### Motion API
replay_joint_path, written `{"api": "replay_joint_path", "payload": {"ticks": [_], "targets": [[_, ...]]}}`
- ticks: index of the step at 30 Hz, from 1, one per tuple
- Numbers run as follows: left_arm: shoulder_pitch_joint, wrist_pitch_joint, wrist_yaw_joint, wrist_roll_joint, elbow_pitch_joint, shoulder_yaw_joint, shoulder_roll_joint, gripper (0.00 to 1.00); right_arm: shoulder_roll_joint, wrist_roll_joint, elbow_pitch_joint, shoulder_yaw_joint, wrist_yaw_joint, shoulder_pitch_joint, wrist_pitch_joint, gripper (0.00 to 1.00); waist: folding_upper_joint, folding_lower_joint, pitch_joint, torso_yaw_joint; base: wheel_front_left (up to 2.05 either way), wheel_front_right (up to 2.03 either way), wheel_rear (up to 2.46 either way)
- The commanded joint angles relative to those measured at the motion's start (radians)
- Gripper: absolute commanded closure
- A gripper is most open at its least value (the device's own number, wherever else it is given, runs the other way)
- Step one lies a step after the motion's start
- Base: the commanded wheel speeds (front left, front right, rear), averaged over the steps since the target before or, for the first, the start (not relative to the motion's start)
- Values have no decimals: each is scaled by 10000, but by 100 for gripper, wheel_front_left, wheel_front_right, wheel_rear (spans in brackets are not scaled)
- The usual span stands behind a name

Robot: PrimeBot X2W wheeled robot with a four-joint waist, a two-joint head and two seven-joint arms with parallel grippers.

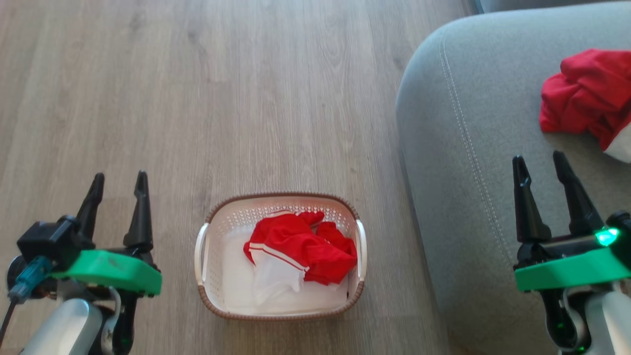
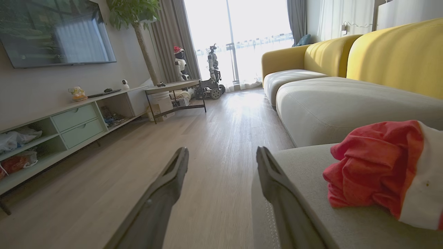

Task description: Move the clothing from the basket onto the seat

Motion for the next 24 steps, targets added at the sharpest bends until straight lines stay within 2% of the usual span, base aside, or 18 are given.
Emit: {"api": "replay_joint_path", "payload": {"ticks": [1, 12, 24], "targets": [[-659, -81, -81, 90, -185, 344, 208, 0, -72, -86, -397, 143, 71, -427, -100, 0, 0, 0, 173, -75, 0, 0, 0], [-1525, -76, -570, 189, 449, -35, -54, 0, 44, -213, -533, 119, 71, -807, -195, 0, 0, 0, 1209, -384, 0, 0, 0], [-2697, 72, -1448, 399, 1758, -782, -403, 0, 227, -311, -632, 102, 71, -1342, -279, 0, 0, 0, 2454, -749, 0, 0, 0]]}}
